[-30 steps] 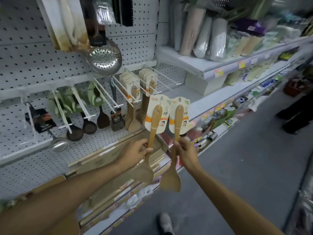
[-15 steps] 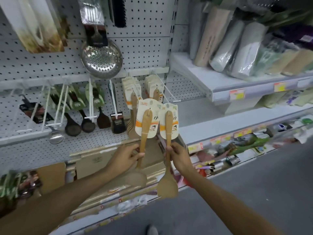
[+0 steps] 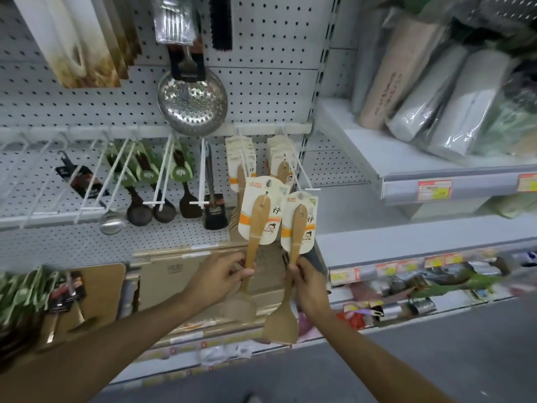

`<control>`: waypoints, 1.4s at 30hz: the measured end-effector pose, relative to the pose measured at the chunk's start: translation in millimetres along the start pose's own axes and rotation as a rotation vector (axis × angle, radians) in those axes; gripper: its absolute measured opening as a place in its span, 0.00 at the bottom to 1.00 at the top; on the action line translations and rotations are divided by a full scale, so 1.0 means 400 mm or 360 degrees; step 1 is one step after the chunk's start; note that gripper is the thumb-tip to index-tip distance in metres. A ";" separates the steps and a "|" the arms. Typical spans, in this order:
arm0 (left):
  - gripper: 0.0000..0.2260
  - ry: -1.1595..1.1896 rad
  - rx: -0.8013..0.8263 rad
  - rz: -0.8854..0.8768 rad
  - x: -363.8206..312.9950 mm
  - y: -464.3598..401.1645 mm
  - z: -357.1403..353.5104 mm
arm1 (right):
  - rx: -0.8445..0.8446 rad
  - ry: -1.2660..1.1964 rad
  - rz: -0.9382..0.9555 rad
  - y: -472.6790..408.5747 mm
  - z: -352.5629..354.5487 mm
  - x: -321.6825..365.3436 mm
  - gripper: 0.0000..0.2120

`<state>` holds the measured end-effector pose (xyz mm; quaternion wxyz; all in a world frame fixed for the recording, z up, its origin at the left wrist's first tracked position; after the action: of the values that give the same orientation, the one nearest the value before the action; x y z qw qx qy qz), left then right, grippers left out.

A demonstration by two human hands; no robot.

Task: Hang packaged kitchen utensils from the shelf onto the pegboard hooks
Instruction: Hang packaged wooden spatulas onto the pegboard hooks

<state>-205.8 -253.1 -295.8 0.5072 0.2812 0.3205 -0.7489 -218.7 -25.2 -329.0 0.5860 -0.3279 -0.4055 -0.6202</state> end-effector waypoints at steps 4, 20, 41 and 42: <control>0.02 -0.0024 -0.0007 0.0001 0.000 -0.012 -0.009 | 0.0029 -0.0009 -0.0006 -0.024 0.013 0.001 0.11; 0.02 0.0092 -0.0030 0.0092 0.016 -0.020 -0.039 | 0.0085 -0.0197 -0.0191 -0.228 0.016 0.002 0.10; 0.05 0.0064 0.0018 0.0279 0.059 0.056 -0.052 | 0.0156 -0.0021 -0.0268 -0.346 -0.012 0.008 0.12; 0.05 0.0056 0.0021 0.0277 0.060 0.059 -0.059 | 0.0243 -0.0006 -0.0271 -0.324 -0.019 0.011 0.16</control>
<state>-189.2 -255.6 -333.3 0.5629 0.3244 0.2987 -0.6990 -347.1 -36.0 -343.9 0.5536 -0.2478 -0.4791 -0.6345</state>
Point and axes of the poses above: each hand's wrist, its own y-axis away from the middle knuckle, its own z-axis out of the back of the hand, x = y × z, the point moved 3 cm from there along -y, towards the middle knuckle, and after that the axes turned 8 degrees about -z, right-handed, at the moved point
